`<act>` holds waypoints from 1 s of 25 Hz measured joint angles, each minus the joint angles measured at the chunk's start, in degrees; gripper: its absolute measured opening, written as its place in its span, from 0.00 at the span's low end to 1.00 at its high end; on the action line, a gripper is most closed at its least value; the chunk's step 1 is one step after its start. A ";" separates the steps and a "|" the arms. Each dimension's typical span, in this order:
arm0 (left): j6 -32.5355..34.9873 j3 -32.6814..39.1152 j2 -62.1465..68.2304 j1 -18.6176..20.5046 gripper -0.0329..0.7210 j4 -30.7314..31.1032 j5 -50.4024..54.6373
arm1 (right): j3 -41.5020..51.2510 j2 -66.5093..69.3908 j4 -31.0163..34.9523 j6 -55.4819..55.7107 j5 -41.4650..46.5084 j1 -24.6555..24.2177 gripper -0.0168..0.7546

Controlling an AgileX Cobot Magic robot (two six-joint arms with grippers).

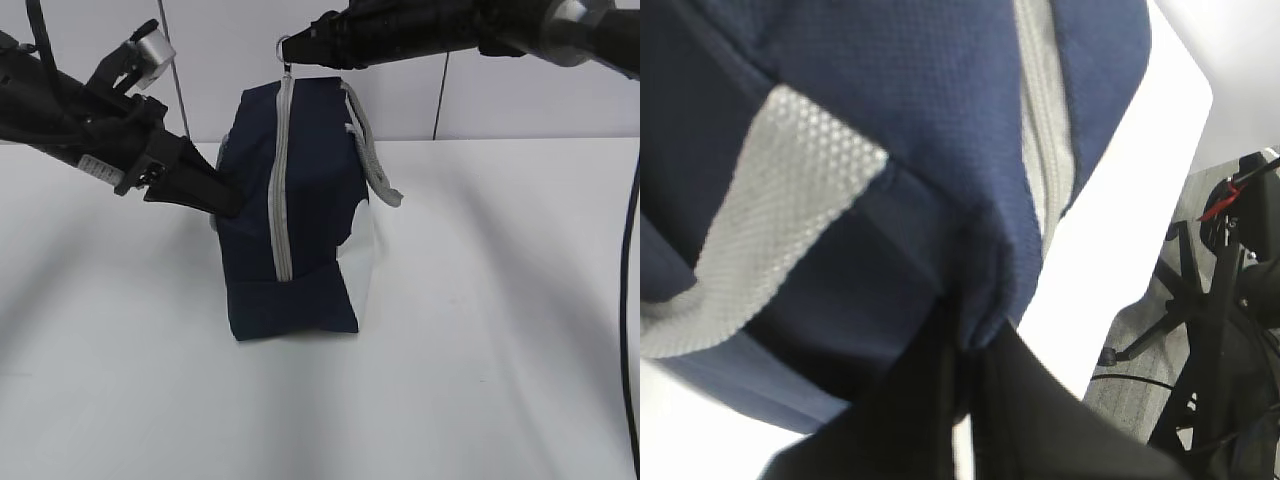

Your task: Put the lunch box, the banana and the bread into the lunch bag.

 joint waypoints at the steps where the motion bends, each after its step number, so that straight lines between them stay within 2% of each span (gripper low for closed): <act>1: -0.06 0.00 0.00 0.00 0.05 0.20 0.12 | -1.73 1.60 0.00 0.45 -0.16 -0.12 0.00; 7: -0.11 0.00 0.00 0.00 0.05 0.57 0.49 | -11.86 9.86 0.00 2.88 -0.55 -0.47 0.00; 13: -0.17 0.00 0.00 0.00 0.05 0.71 0.49 | -17.50 14.83 0.11 3.53 2.57 -0.58 0.00; 19: -0.22 0.00 0.00 0.00 0.05 0.81 0.38 | -18.74 16.77 0.20 3.57 5.59 -0.58 0.00; 25: -1.00 -0.31 0.00 0.00 0.06 1.05 0.63 | -19.53 16.89 0.20 3.66 3.96 -0.70 0.00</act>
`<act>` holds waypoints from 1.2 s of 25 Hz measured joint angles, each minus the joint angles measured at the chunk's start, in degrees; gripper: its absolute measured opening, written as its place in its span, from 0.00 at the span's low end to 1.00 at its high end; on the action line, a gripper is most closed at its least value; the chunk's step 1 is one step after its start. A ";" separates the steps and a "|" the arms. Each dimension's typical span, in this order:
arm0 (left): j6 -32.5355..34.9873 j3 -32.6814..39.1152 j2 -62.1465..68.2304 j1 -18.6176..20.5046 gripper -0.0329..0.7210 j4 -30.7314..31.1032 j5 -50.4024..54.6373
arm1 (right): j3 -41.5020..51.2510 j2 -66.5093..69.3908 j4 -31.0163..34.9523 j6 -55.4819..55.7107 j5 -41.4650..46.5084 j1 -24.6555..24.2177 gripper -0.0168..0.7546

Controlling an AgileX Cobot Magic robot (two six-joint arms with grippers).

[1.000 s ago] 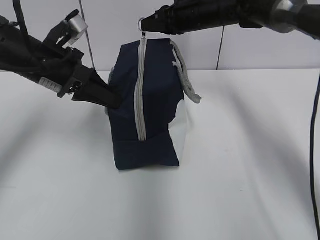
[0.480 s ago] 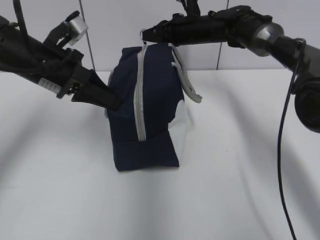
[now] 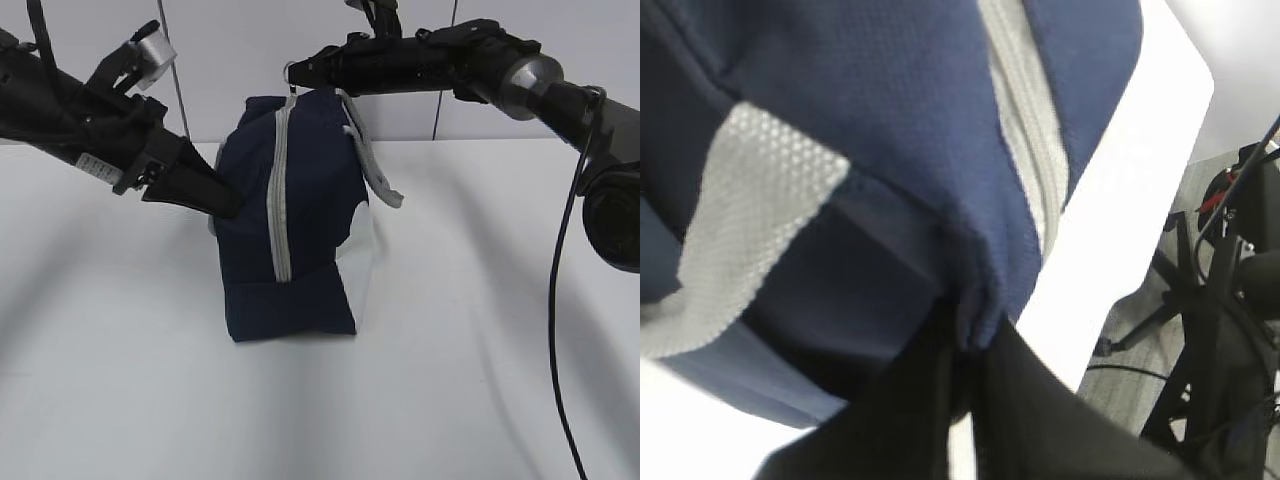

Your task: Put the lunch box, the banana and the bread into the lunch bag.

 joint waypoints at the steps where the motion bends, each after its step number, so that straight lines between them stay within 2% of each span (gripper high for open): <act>1: -1.03 -0.48 0.00 0.00 0.08 0.14 0.16 | -0.26 0.03 0.00 0.28 -0.44 0.00 0.00; 3: -3.29 -1.87 0.00 0.40 0.15 0.37 1.27 | -0.61 0.15 -0.10 0.84 -1.30 -0.12 0.00; 6: -6.23 -4.33 0.00 1.96 0.40 0.37 2.83 | -0.55 0.15 -0.10 1.30 -2.80 -0.31 0.00; 8: -8.15 -6.08 0.00 3.29 0.53 0.26 3.25 | -0.55 0.15 -0.10 1.67 -3.35 -0.31 0.00; 10: -9.66 -7.72 -0.07 4.69 0.59 -0.39 3.29 | -0.55 0.15 -0.10 2.21 -3.75 -0.31 0.00; 13: -11.27 -9.80 -0.61 5.81 0.61 -2.65 0.49 | -0.64 0.15 -0.10 2.66 -4.12 -0.31 0.00; 18: -12.10 -11.42 -0.57 5.77 0.62 -6.24 -12.20 | -0.90 0.15 -0.19 2.83 -4.34 -0.31 0.00; 22: -12.09 -11.60 1.90 5.12 0.59 -10.60 -19.29 | -0.90 0.15 -0.22 2.93 -4.38 -0.31 0.00; 25: -12.09 -12.52 5.55 5.02 0.57 -12.85 -20.47 | -0.92 0.15 -0.22 2.93 -4.38 -0.31 0.00; 30: -12.15 -16.91 11.47 3.87 0.57 -13.27 -20.68 | -0.92 0.15 -0.22 2.93 -4.38 -0.31 0.00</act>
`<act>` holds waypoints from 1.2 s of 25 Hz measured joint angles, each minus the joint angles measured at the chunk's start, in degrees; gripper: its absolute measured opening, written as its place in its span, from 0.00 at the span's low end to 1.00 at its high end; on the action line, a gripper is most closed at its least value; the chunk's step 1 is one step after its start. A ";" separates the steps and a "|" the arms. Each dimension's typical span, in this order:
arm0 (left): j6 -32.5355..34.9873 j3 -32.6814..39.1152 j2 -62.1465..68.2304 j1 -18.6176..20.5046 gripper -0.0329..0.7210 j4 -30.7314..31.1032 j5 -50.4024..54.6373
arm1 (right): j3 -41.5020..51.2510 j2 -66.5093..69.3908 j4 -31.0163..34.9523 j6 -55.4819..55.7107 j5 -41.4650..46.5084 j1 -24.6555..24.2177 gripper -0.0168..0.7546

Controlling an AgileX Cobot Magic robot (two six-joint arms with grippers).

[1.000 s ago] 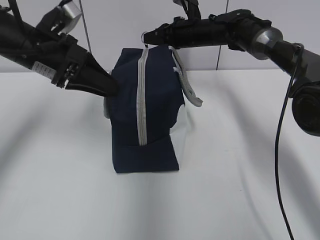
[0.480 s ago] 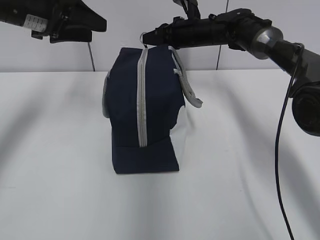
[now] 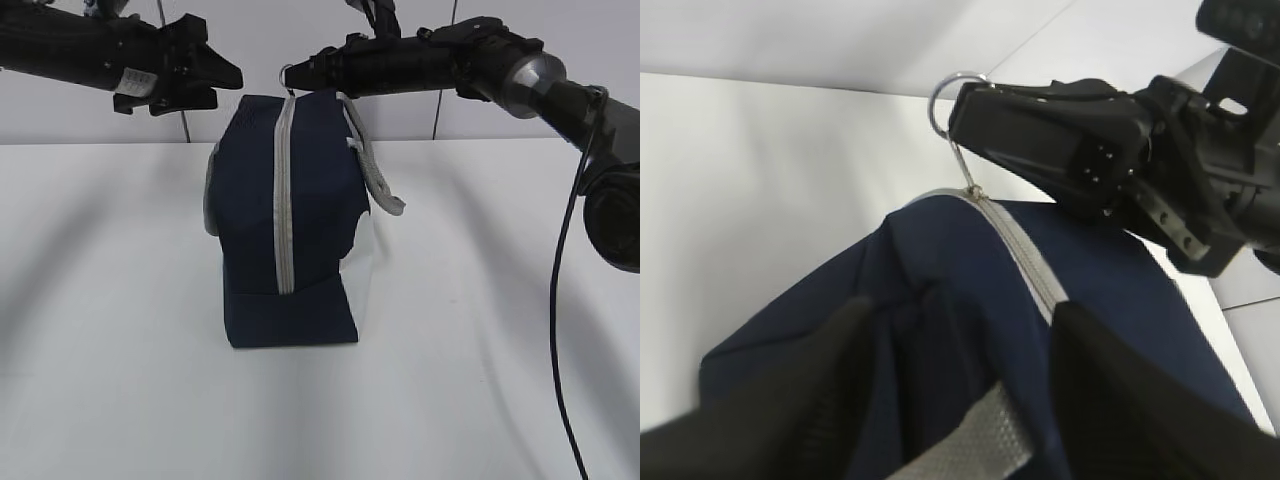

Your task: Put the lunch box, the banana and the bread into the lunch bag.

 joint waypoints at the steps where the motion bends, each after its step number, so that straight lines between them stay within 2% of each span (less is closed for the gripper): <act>1: 0.00 -1.02 0.85 -0.36 0.57 -0.13 0.00 | 0.00 0.00 0.00 0.00 0.00 0.00 0.00; 5: -0.06 -3.44 3.34 -1.47 0.57 -0.89 0.18 | 0.00 0.00 0.00 0.00 0.10 0.00 0.00; 26: -0.11 -3.93 6.43 -1.90 0.49 -5.10 0.73 | 0.00 0.00 0.00 0.00 0.29 0.00 0.00; 30: -0.16 -3.93 6.43 -2.78 0.45 -5.39 0.73 | 0.00 0.00 0.00 0.00 0.29 0.00 0.00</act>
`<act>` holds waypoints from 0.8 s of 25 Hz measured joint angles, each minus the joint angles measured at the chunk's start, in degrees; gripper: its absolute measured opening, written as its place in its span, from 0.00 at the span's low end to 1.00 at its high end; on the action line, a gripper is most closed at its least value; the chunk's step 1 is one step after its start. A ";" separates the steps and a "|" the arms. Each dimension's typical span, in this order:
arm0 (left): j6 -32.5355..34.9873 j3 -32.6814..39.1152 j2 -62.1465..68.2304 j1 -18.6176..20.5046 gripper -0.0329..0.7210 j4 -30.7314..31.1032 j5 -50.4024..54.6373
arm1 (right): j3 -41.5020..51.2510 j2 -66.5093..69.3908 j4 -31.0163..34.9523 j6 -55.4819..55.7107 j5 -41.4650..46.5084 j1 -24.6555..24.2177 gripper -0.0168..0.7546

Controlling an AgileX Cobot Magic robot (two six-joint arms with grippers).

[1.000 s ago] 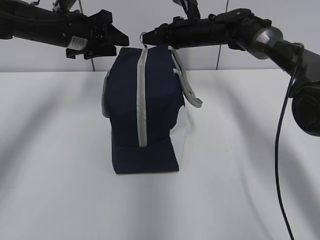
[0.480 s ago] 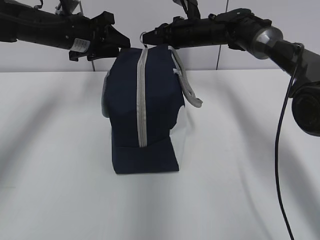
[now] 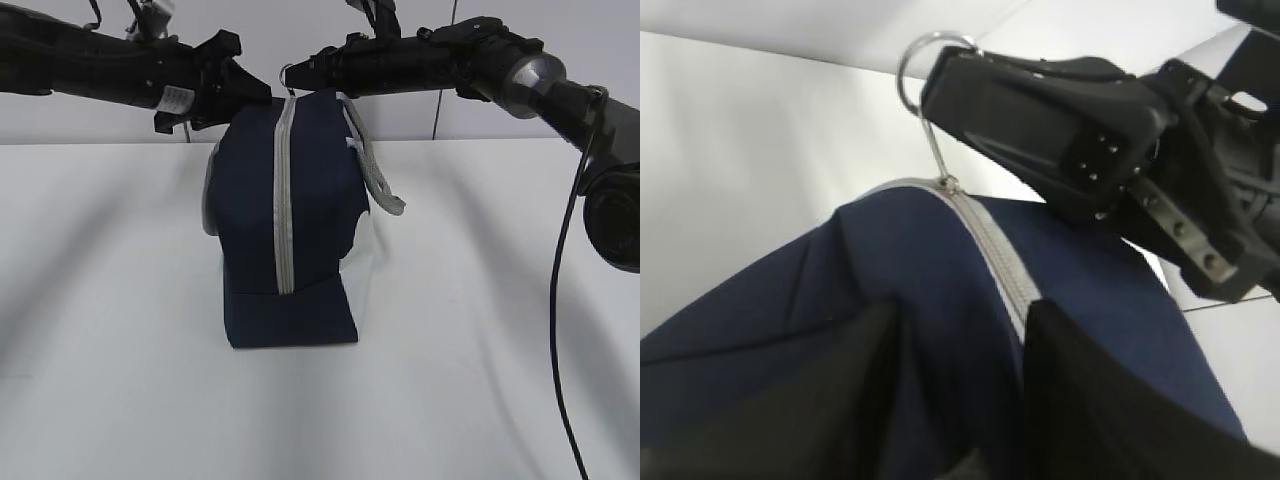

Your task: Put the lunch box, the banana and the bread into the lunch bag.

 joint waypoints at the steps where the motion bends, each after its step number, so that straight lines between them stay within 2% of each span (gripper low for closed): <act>1: 0.00 0.00 0.00 -0.21 0.45 0.00 0.00 | 0.00 0.00 0.00 0.00 0.00 0.00 0.00; 4: 0.00 0.00 0.00 -0.66 0.43 0.00 -0.12 | 0.00 0.00 0.00 0.00 0.00 0.00 0.00; 9: 0.00 0.00 0.00 -0.66 0.31 -0.06 -0.23 | -0.09 0.00 0.00 0.00 0.00 0.00 0.00; 16: 0.00 0.00 0.00 -0.66 0.28 -1.83 -0.41 | -0.09 0.00 0.00 0.00 0.00 -0.14 0.00; 18: 0.00 -0.05 0.00 -0.66 0.22 -1.81 -0.47 | -0.09 0.00 0.00 0.00 0.00 -0.13 0.00; 20: 0.29 -0.06 0.00 -0.66 0.10 -1.81 -0.47 | -0.09 0.00 0.00 0.26 0.15 -0.13 0.00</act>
